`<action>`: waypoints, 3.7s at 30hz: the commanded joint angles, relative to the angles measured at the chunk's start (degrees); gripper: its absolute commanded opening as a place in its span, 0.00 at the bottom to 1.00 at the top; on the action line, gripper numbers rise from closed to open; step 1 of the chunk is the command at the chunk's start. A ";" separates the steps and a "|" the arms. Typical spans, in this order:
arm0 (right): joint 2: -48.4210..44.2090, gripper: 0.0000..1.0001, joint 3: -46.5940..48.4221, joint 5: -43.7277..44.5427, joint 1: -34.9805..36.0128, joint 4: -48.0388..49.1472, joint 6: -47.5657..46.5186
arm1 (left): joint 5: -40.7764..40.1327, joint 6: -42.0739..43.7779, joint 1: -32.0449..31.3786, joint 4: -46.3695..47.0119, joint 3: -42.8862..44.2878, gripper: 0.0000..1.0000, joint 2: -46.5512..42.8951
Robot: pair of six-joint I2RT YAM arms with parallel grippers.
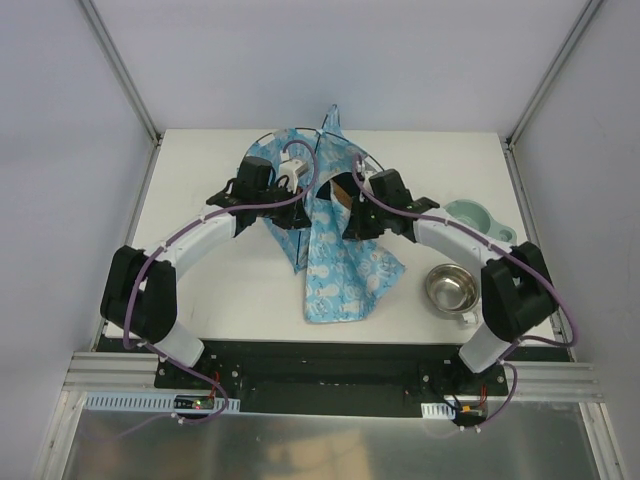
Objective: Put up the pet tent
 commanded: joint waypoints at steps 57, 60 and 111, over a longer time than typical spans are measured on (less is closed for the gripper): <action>-34.43 0.96 -34.05 24.36 0.36 12.36 17.29 | -7.33 -0.57 -0.32 -10.37 1.49 0.00 0.11; -29.51 0.94 -33.97 24.97 0.45 19.39 17.81 | -7.16 -0.92 -0.40 -10.37 1.23 0.00 -0.24; 6.98 0.69 -8.30 7.92 -6.50 30.73 20.36 | -8.74 -0.39 -0.23 -14.85 4.92 0.00 -1.12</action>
